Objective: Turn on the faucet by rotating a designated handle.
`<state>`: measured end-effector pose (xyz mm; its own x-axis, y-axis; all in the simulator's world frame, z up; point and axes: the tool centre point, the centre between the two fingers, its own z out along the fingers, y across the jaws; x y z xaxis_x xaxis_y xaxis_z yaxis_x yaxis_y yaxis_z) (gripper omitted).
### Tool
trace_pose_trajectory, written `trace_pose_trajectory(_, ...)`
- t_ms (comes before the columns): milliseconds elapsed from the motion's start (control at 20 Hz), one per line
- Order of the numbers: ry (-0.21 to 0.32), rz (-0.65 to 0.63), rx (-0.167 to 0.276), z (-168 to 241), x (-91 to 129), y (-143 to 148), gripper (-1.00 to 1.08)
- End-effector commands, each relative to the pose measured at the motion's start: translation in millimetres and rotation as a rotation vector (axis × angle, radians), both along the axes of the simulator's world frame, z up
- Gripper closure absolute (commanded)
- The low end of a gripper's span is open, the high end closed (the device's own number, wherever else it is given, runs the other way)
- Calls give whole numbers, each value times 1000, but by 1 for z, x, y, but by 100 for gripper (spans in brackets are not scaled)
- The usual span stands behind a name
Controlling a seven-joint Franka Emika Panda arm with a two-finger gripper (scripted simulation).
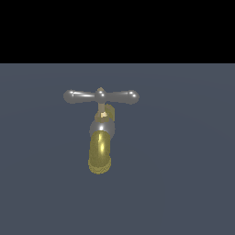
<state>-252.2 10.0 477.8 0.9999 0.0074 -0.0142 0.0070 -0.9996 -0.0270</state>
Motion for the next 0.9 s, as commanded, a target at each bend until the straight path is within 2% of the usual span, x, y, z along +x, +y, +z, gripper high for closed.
trace_pose_trajectory(0,0,0,0,0,0,0,108)
trace_pose_trajectory(450,-1,52,0,-10,2,-5,108)
trace_pose_trajectory(850,-3,186,-1,-35,8,-16,108)
